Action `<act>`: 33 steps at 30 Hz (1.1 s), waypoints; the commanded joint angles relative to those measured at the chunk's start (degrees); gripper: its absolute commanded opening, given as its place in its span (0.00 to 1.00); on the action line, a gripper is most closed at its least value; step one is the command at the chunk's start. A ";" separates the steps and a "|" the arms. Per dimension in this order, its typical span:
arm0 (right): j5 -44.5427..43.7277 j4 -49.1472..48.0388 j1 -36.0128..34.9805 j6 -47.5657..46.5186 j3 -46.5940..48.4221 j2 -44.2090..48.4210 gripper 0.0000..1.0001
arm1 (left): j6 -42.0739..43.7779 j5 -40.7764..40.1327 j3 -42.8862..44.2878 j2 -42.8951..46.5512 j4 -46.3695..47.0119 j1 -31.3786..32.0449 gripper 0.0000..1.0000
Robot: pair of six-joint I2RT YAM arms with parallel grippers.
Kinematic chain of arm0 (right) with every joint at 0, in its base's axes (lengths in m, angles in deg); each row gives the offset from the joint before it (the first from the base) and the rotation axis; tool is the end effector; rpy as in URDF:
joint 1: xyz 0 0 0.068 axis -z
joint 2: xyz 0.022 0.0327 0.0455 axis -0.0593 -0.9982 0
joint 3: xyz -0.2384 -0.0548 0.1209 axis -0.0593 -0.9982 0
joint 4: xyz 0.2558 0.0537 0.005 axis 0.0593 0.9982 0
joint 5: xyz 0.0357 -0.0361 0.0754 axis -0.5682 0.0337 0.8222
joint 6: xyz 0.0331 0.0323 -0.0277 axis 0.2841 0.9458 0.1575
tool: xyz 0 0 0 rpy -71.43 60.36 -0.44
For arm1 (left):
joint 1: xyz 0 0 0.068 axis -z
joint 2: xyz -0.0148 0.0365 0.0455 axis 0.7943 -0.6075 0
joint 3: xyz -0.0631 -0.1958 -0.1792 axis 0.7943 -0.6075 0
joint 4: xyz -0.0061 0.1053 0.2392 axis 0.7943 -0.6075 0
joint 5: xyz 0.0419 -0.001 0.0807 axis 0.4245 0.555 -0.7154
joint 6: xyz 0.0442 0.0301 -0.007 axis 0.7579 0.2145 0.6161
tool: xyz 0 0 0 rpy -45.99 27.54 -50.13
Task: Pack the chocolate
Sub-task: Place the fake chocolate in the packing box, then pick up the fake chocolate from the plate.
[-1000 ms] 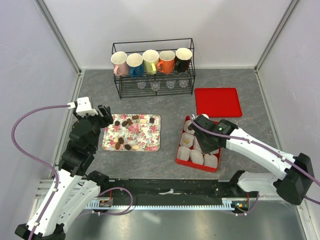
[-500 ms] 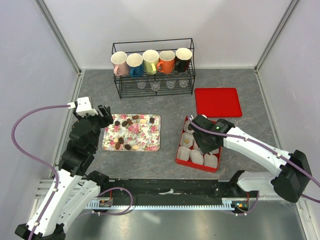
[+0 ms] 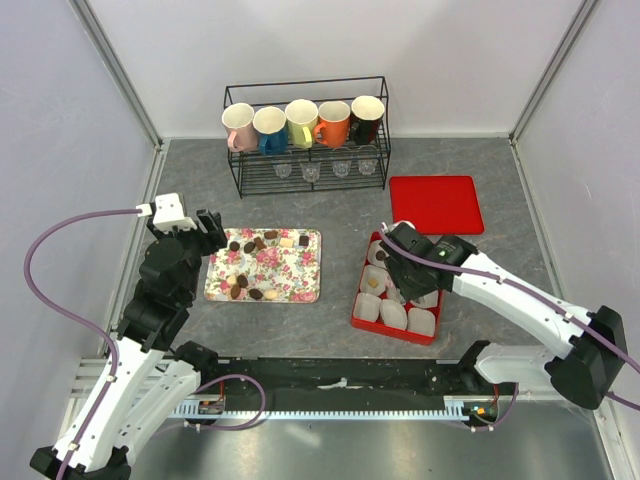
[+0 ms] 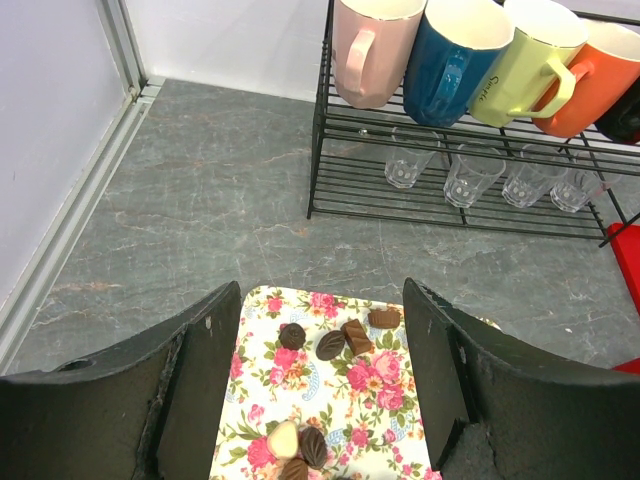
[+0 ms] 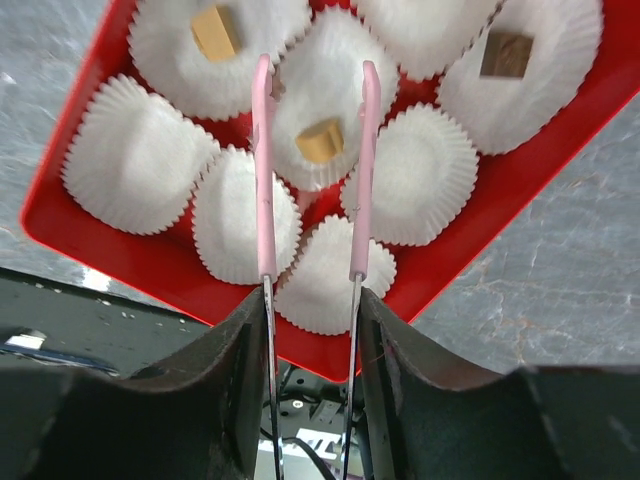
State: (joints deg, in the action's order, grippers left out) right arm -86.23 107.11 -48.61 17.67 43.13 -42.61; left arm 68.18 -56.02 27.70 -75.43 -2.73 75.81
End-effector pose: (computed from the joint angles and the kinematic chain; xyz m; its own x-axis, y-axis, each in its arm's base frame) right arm 0.1569 0.1472 0.2653 -0.8689 -0.3342 -0.3650 -0.3343 0.9402 -0.0651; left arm 0.1293 -0.0373 0.3465 -0.0821 -0.1420 -0.9865 -0.0955 0.9864 -0.1340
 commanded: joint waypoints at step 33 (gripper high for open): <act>2.28 -18.83 -5.59 -12.68 20.90 -17.92 0.30 | -1.52 0.90 -0.36 0.34 1.31 -0.28 0.73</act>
State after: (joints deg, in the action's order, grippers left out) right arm -83.34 92.77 -52.76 6.72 60.74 -56.60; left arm 68.18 -56.00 27.70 -75.41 -2.73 75.81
